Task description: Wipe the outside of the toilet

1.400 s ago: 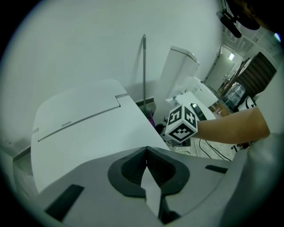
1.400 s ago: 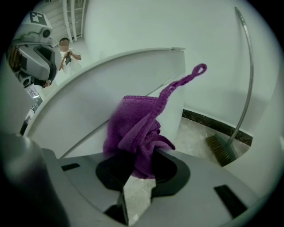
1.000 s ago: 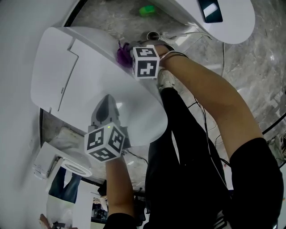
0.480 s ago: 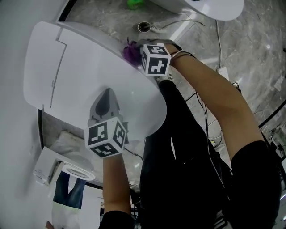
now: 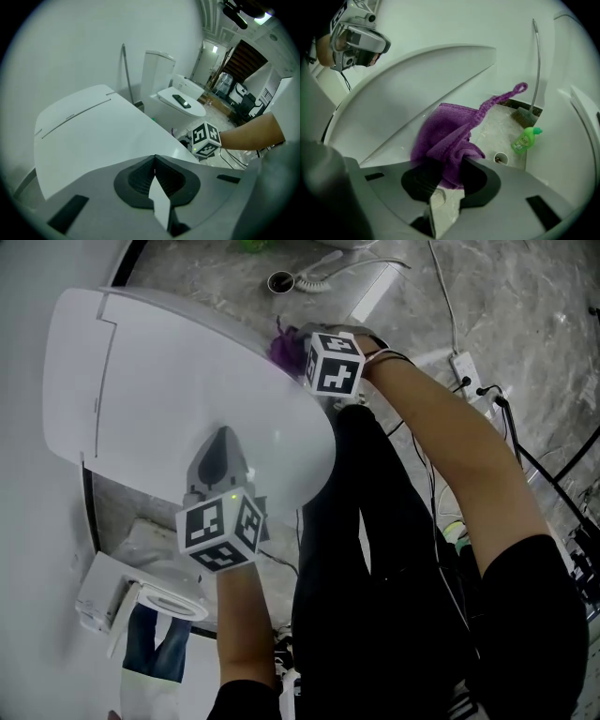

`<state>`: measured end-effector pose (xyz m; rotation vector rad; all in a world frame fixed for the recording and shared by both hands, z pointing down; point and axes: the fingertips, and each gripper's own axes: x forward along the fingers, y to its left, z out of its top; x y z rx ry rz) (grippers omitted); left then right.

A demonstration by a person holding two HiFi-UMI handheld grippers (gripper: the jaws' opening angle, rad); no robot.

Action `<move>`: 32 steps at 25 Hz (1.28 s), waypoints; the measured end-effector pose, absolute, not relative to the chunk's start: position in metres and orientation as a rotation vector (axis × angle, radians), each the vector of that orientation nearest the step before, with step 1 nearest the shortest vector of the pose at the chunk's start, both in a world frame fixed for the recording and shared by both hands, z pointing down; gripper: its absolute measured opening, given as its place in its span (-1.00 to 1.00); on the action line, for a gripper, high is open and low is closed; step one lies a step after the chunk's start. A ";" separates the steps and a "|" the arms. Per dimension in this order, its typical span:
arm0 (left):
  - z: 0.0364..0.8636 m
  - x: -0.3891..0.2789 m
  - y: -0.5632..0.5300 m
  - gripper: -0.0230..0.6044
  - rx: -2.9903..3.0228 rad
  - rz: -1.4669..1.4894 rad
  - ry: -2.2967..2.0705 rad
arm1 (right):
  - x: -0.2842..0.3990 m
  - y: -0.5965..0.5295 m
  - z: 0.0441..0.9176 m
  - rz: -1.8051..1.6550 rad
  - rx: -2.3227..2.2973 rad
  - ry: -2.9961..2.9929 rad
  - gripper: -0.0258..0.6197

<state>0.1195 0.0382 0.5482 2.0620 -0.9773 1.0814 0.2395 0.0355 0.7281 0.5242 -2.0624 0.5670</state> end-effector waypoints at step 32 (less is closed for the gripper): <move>0.560 0.090 0.281 -0.90 1.789 0.800 -1.238 | 0.194 0.263 0.715 0.760 0.537 -2.072 -0.60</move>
